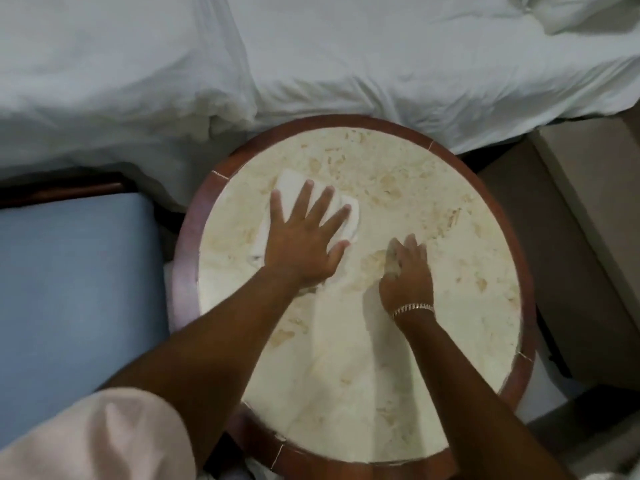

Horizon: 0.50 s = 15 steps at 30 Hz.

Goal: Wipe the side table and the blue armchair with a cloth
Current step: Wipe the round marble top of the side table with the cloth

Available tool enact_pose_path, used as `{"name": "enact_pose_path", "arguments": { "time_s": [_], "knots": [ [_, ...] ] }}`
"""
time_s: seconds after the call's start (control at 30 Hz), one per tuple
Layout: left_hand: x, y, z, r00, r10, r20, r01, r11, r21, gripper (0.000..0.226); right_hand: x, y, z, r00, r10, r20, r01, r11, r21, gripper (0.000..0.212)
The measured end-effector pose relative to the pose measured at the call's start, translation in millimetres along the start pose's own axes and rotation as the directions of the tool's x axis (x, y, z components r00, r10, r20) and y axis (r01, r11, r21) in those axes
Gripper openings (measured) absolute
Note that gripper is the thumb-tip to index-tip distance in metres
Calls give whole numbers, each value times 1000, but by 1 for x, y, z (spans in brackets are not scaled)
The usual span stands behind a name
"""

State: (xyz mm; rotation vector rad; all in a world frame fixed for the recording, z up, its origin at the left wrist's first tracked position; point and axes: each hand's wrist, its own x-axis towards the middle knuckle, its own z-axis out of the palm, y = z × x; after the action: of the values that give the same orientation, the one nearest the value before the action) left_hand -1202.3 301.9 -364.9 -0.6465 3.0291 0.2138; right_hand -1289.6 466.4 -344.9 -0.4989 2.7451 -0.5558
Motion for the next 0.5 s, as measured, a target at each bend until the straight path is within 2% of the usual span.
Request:
{"name": "enact_pose_path", "arguments": {
  "time_s": [0.07, 0.13, 0.2, 0.33, 0.5],
  "knots": [
    [5, -25, -1, 997, -80, -15, 81, 997, 13, 64, -14, 7, 9, 973, -125, 195, 166, 964, -207, 64],
    [-4, -54, -7, 982, -183, -55, 182, 983, -9, 60, -27, 1, 15, 929, -169, 331, 264, 927, -268, 75],
    [-35, -77, -6, 972, -208, -109, 210, 978, 8, 58, -31, -10, 19, 883, -192, 429, 340, 891, -302, 80],
    [-104, -88, -9, 969, -241, -54, 242, 970, 24, 58, -23, -26, 9, 837, -143, 528, 356, 875, -327, 83],
    [-82, -92, -14, 943, -333, -27, 333, 942, 31, 61, -17, -25, 3, 816, -142, 561, 375, 868, -326, 91]
  ]
}}
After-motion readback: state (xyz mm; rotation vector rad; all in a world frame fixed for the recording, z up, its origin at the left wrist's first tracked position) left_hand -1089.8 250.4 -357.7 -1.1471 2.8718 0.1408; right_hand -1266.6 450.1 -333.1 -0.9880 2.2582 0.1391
